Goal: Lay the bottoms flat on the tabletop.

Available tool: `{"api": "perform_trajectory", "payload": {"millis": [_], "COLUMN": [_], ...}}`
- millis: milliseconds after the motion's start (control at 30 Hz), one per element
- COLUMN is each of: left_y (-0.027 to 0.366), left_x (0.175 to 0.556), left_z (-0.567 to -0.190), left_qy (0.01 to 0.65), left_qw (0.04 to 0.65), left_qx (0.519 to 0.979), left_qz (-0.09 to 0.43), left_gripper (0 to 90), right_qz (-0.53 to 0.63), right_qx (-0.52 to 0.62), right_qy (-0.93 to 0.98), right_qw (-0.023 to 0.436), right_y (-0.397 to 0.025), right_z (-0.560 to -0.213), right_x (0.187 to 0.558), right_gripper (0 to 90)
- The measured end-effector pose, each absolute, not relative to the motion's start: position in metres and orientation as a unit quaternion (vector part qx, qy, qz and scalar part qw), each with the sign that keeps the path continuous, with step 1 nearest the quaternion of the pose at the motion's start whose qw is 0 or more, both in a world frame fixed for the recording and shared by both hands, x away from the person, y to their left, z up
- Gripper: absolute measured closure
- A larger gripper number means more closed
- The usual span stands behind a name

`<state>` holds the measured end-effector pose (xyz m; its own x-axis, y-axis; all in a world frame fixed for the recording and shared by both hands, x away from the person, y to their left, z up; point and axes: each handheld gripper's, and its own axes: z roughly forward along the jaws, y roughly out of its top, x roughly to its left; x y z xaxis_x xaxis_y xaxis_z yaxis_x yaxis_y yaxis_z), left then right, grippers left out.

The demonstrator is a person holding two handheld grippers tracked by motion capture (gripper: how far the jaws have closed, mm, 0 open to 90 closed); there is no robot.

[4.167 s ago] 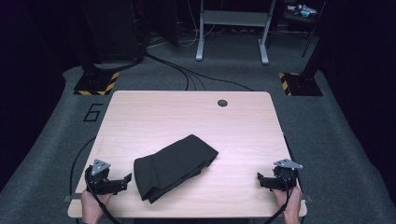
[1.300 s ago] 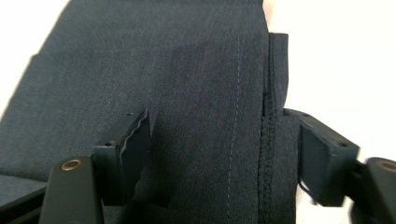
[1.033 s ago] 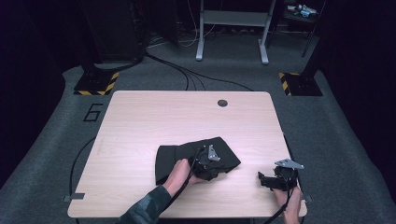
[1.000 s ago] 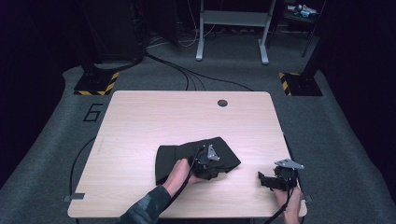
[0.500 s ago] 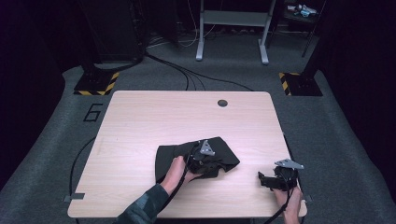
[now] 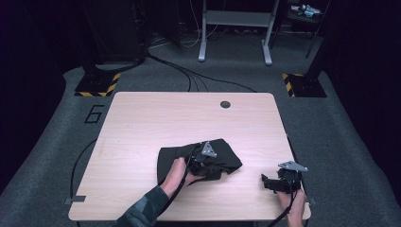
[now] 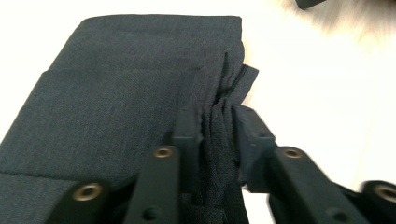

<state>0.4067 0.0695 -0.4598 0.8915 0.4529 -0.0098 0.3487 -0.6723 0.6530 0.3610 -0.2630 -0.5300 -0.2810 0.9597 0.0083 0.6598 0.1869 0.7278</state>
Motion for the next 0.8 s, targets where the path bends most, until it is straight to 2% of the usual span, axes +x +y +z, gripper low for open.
{"api": "perform_trajectory", "payload": {"millis": [133, 300, 400, 800], "left_y": [0.072, 0.081, 0.096, 0.143], "left_x": [0.406, 0.407, 0.409, 0.405], "left_z": [-0.457, -0.444, -0.428, -0.404], "left_qy": [0.221, 0.226, 0.244, 0.274], "left_qw": [0.350, 0.371, 0.396, 0.433], "left_qx": [0.907, 0.895, 0.876, 0.842], "left_qz": [0.085, 0.099, 0.126, 0.167], "left_gripper": [78.5, 79.2, 79.3, 79.6], "right_qz": [0.320, 0.319, 0.320, 0.318], "right_qx": [0.552, 0.552, 0.551, 0.551], "right_qy": [0.734, 0.734, 0.734, 0.735], "right_qw": [0.235, 0.234, 0.234, 0.235], "right_y": [-0.263, -0.263, -0.263, -0.262], "right_z": [-0.530, -0.530, -0.530, -0.530], "right_x": [0.361, 0.361, 0.361, 0.361], "right_gripper": [4.4, 4.4, 4.4, 4.3]}}
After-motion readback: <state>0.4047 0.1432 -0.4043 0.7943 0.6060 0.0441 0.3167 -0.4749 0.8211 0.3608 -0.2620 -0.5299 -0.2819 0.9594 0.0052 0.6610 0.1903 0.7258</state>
